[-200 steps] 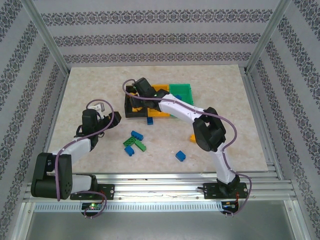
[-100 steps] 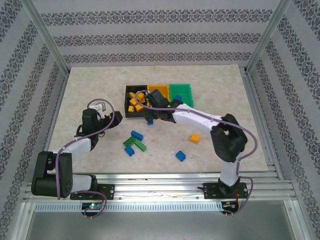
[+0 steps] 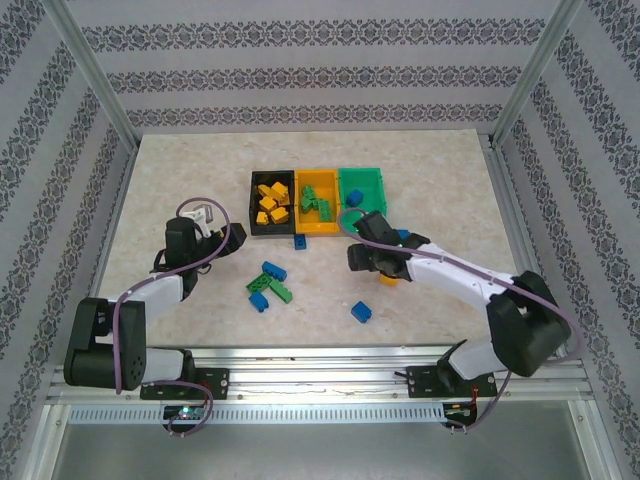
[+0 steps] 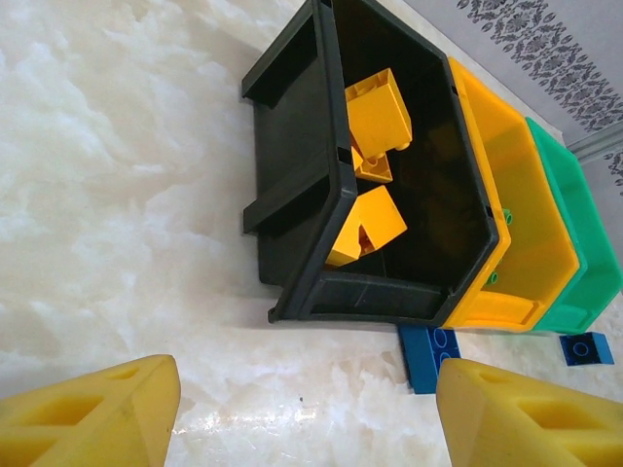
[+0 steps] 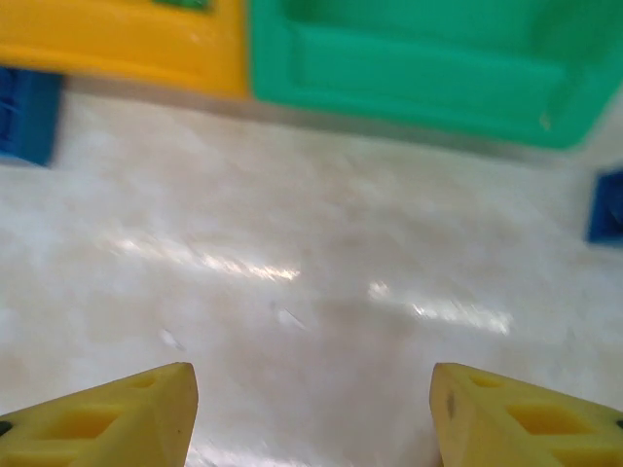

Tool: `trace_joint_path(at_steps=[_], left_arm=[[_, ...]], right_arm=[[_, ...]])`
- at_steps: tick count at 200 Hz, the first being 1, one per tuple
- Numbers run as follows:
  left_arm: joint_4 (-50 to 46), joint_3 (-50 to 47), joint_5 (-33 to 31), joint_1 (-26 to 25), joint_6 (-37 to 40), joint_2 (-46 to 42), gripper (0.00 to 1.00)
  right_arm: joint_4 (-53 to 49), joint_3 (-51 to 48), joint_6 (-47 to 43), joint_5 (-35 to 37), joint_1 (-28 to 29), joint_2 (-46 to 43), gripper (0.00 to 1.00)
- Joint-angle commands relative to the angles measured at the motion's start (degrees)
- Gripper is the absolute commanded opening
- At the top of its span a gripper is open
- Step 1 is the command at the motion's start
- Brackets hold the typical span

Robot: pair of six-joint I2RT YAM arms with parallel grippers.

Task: Sort the legos into containers by color
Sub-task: Pick up the lego from the bottom-right of the table.

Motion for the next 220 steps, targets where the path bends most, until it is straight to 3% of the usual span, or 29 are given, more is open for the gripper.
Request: trace_joint_path(at_steps=[1, 52, 101, 167, 220], left_arm=[[3.86, -0.11, 1.46, 0.43, -0.83, 0.76, 0.70], [5.27, 0.08, 2.57, 0.44, -1.54, 2.64, 0.70], [5.09, 0.07, 2.62, 0.37, -1.54, 2.42, 0.70], [4.58, 0.00, 2.40, 0.38, -1.27, 1.60, 0.70], [4.10, -0.11, 2.36, 0.41, -1.10, 0.80, 0.70]], right_arm=[[-2.50, -3.58, 2.70, 0.63, -2.87, -3.67, 0.65], [-3.15, -7.89, 4.80, -1.62, -6.71, -3.89, 0.66], [-1.49, -5.47, 4.63, -4.51, -6.25, 2.74, 0.65], [1.08, -3.54, 3.68, -2.89, -3.03, 5.73, 0.41], [0.66, 2.44, 2.43, -1.73, 1.16, 9.42, 0.37]])
